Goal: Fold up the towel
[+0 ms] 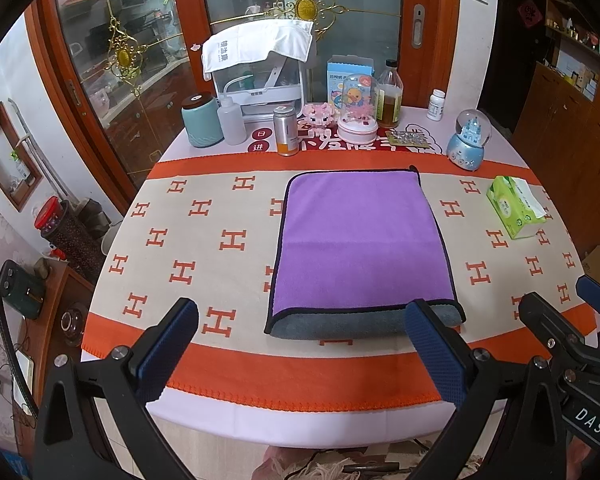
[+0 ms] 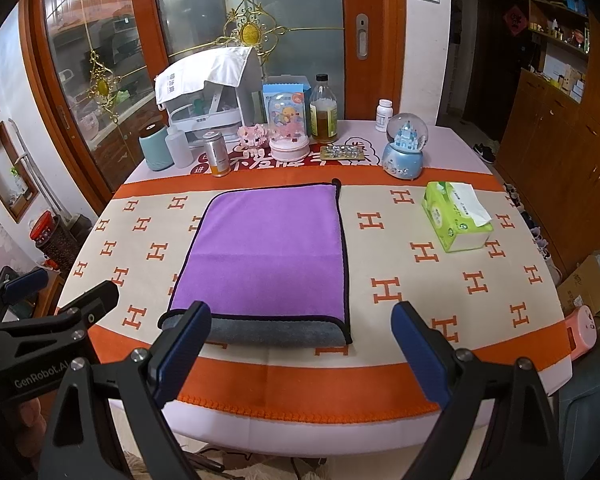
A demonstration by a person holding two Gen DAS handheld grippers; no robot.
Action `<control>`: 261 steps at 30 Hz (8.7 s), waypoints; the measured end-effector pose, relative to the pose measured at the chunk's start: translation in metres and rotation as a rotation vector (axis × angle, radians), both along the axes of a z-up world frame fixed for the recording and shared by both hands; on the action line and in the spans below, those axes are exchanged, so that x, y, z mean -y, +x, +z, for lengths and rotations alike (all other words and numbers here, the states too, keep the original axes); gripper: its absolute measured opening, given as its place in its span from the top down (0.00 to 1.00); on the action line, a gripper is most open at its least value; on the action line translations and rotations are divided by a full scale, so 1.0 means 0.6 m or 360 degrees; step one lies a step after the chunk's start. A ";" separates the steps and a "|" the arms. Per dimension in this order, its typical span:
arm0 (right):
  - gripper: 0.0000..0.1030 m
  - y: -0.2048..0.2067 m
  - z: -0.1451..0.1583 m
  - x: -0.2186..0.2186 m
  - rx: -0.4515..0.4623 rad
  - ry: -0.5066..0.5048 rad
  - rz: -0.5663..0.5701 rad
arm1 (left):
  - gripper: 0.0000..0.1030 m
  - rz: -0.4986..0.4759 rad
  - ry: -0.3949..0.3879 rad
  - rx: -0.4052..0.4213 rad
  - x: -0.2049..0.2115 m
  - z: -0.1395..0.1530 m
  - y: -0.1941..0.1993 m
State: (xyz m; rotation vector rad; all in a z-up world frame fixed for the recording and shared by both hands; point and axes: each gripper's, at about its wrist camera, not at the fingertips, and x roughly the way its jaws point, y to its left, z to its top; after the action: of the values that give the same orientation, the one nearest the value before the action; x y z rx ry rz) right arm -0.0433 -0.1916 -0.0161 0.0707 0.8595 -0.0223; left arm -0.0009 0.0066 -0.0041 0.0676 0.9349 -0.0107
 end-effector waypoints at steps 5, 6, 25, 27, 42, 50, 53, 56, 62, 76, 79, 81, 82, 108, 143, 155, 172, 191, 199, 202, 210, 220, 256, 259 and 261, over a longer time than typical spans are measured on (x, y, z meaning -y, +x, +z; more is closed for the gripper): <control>0.11 0.001 -0.001 -0.001 -0.0001 -0.0001 0.0003 | 0.01 0.0002 -0.0004 -0.0001 -0.002 0.002 0.001; 0.11 0.001 -0.001 0.000 -0.0001 0.0000 0.0002 | 0.01 0.0000 -0.0001 -0.0001 -0.001 0.002 0.001; 0.11 0.014 -0.048 0.010 -0.0131 0.0088 0.0040 | 0.01 0.0051 -0.0063 -0.0128 -0.020 -0.044 0.018; 0.11 0.018 -0.056 0.013 -0.0155 0.0102 0.0044 | 0.01 0.0057 -0.0067 -0.0154 -0.024 -0.056 0.020; 0.15 0.053 -0.152 0.039 -0.0335 0.0096 0.0107 | 0.01 -0.0058 -0.0019 -0.0228 -0.041 -0.154 0.043; 0.21 0.083 -0.205 0.059 -0.0414 0.0104 0.0160 | 0.01 -0.0079 -0.0154 -0.0328 -0.073 -0.198 0.074; 0.26 0.097 -0.221 0.069 -0.0433 0.0142 0.0191 | 0.01 -0.0121 -0.0167 -0.0327 -0.082 -0.212 0.088; 0.34 0.113 -0.236 0.077 -0.0467 0.0179 0.0217 | 0.01 -0.0178 -0.0173 -0.0361 -0.089 -0.231 0.103; 0.45 0.142 -0.263 0.086 -0.0499 0.0209 0.0365 | 0.07 -0.0299 -0.0130 -0.0401 -0.099 -0.263 0.136; 0.63 0.190 -0.305 0.091 -0.0609 0.0221 0.0644 | 0.22 -0.0620 -0.0198 -0.0572 -0.102 -0.315 0.202; 0.65 0.202 -0.312 0.096 -0.0638 0.0237 0.0675 | 0.28 -0.0679 -0.0215 -0.0601 -0.097 -0.321 0.209; 0.68 0.208 -0.317 0.100 -0.0662 0.0270 0.0711 | 0.31 -0.0710 -0.0221 -0.0622 -0.095 -0.325 0.215; 0.69 0.211 -0.319 0.100 -0.0671 0.0274 0.0726 | 0.33 -0.0728 -0.0226 -0.0627 -0.095 -0.326 0.216; 0.74 0.228 -0.339 0.121 -0.0755 0.0390 0.0876 | 0.67 -0.0970 -0.0327 -0.0898 -0.092 -0.358 0.233; 0.96 0.237 -0.243 0.088 -0.0442 0.0040 0.0736 | 0.96 -0.0833 0.0095 -0.0632 -0.053 -0.269 0.252; 0.96 0.403 -0.193 0.094 -0.0167 -0.0084 0.0483 | 0.96 -0.0584 0.0219 -0.0296 -0.023 -0.210 0.437; 0.96 0.601 -0.258 0.092 -0.0208 -0.0083 0.0248 | 0.96 -0.0317 0.0207 -0.0286 -0.009 -0.301 0.615; 0.71 0.603 -0.252 0.106 -0.0169 -0.0088 0.0119 | 0.17 -0.0154 0.0016 -0.0334 -0.028 -0.318 0.636; 0.71 0.555 -0.235 0.080 -0.0187 -0.0031 0.0156 | 0.01 -0.0106 -0.0119 -0.0319 -0.039 -0.285 0.585; 0.70 0.533 -0.229 0.074 -0.0185 -0.0012 0.0139 | 0.01 -0.0112 -0.0132 -0.0309 -0.038 -0.267 0.555; 0.57 0.445 -0.188 0.052 -0.0132 0.0051 0.0065 | 0.01 -0.0143 -0.0180 -0.0247 -0.028 -0.203 0.442; 0.51 0.319 -0.118 0.025 -0.0111 0.0138 0.0053 | 0.01 -0.0086 -0.0185 -0.0242 -0.024 -0.135 0.281; 0.13 0.047 0.018 0.004 0.0074 0.0095 -0.0009 | 0.01 -0.0136 -0.0167 0.0015 0.015 0.021 0.025; 0.13 0.036 0.021 0.005 0.0081 0.0103 -0.0024 | 0.01 -0.0130 -0.0174 0.0014 0.015 0.019 0.016; 0.13 0.030 0.021 0.007 0.0083 0.0111 -0.0031 | 0.01 -0.0125 -0.0172 0.0016 0.014 0.018 0.010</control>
State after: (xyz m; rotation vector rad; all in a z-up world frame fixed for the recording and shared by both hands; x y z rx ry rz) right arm -0.0254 -0.1956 -0.0032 0.1441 0.8076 -0.0086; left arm 0.0049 -0.0019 0.0070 0.0043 0.9194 -0.1335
